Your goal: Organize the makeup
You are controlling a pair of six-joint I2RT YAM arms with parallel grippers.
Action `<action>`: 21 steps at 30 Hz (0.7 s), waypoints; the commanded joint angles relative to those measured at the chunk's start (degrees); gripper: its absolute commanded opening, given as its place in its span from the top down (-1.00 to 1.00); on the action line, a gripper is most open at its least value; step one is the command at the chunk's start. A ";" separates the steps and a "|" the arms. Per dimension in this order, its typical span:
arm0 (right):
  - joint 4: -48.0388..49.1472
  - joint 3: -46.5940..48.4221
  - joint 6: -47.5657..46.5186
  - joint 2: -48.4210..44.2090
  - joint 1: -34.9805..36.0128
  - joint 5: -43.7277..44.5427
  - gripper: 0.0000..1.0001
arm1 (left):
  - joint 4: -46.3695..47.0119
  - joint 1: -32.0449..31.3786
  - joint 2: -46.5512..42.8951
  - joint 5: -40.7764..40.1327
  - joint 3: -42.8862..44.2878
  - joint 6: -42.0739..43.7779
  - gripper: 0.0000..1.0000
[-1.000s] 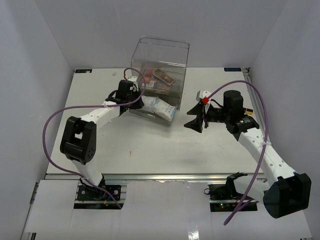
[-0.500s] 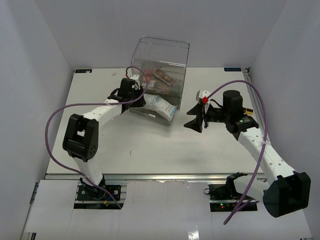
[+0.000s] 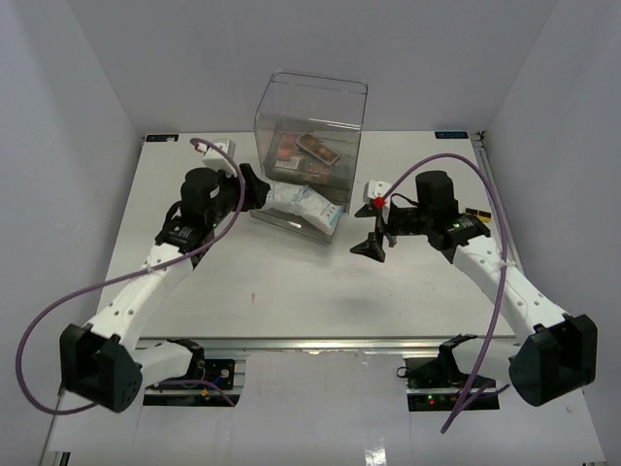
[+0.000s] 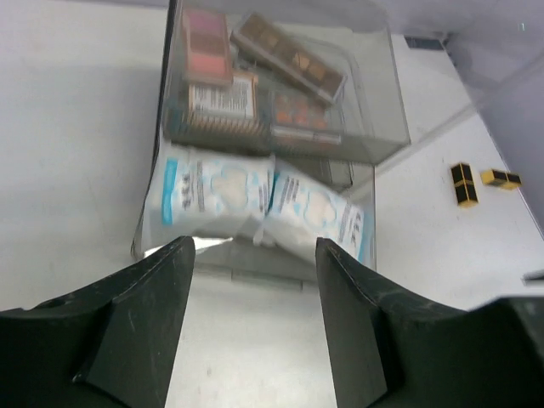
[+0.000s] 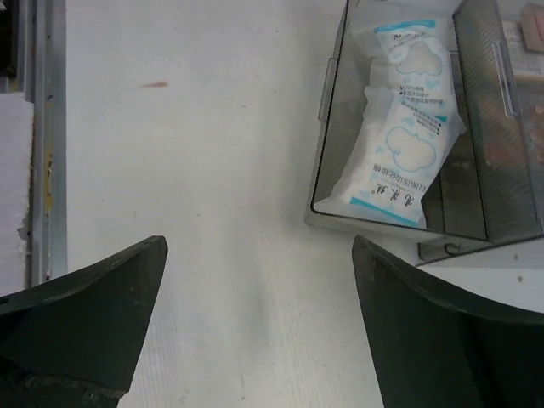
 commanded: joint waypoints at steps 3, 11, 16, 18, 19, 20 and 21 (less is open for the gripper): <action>-12.81 21.83 -20.85 18.97 11.20 17.54 -0.81 | -8.81 1.30 -15.57 -4.64 -9.56 0.08 -0.51; -21.28 58.96 -14.30 48.14 17.35 24.59 -0.80 | -13.52 1.55 -33.14 -13.80 -17.40 3.78 -0.70; -20.00 67.16 -10.23 57.12 19.76 29.61 -0.81 | -13.67 1.56 -36.10 -15.62 -17.69 3.61 -0.76; -17.84 66.66 -10.34 58.54 20.36 32.08 -0.81 | -13.73 1.56 -36.99 -15.72 -17.82 3.29 -0.76; -17.03 66.04 -10.50 58.92 20.57 32.78 -0.82 | -13.73 1.56 -37.26 -15.68 -17.82 3.29 -0.76; -16.46 65.85 -10.60 59.11 20.62 33.26 -0.82 | -13.73 1.51 -37.50 -15.82 -17.82 3.24 -0.77; -15.91 65.67 -10.67 59.31 20.67 33.74 -0.83 | -13.73 1.49 -37.74 -15.92 -17.82 3.20 -0.77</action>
